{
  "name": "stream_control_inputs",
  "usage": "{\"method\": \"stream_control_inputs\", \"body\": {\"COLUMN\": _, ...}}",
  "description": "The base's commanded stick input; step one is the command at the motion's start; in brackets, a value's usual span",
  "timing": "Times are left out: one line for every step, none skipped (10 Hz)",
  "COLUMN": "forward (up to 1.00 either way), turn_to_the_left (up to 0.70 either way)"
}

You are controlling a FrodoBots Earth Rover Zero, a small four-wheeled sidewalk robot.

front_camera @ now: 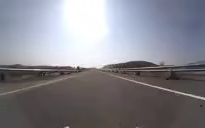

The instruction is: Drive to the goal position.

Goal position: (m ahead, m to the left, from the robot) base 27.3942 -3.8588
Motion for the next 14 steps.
{"method": "stream_control_inputs", "body": {"forward": 1.0, "turn_to_the_left": 0.0}}
{"method": "stream_control_inputs", "body": {"forward": 1.0, "turn_to_the_left": 0.0}}
{"method": "stream_control_inputs", "body": {"forward": 1.0, "turn_to_the_left": 0.0}}
{"method": "stream_control_inputs", "body": {"forward": 1.0, "turn_to_the_left": 0.0}}
{"method": "stream_control_inputs", "body": {"forward": 1.0, "turn_to_the_left": 0.0}}
{"method": "stream_control_inputs", "body": {"forward": 1.0, "turn_to_the_left": 0.0}}
{"method": "stream_control_inputs", "body": {"forward": 1.0, "turn_to_the_left": 0.0}}
{"method": "stream_control_inputs", "body": {"forward": 1.0, "turn_to_the_left": 0.0}}
{"method": "stream_control_inputs", "body": {"forward": 1.0, "turn_to_the_left": 0.0}}
{"method": "stream_control_inputs", "body": {"forward": 1.0, "turn_to_the_left": 0.0}}
{"method": "stream_control_inputs", "body": {"forward": 1.0, "turn_to_the_left": 0.0}}
{"method": "stream_control_inputs", "body": {"forward": 1.0, "turn_to_the_left": 0.0}}
{"method": "stream_control_inputs", "body": {"forward": 1.0, "turn_to_the_left": 0.0}}
{"method": "stream_control_inputs", "body": {"forward": 1.0, "turn_to_the_left": 0.0}}
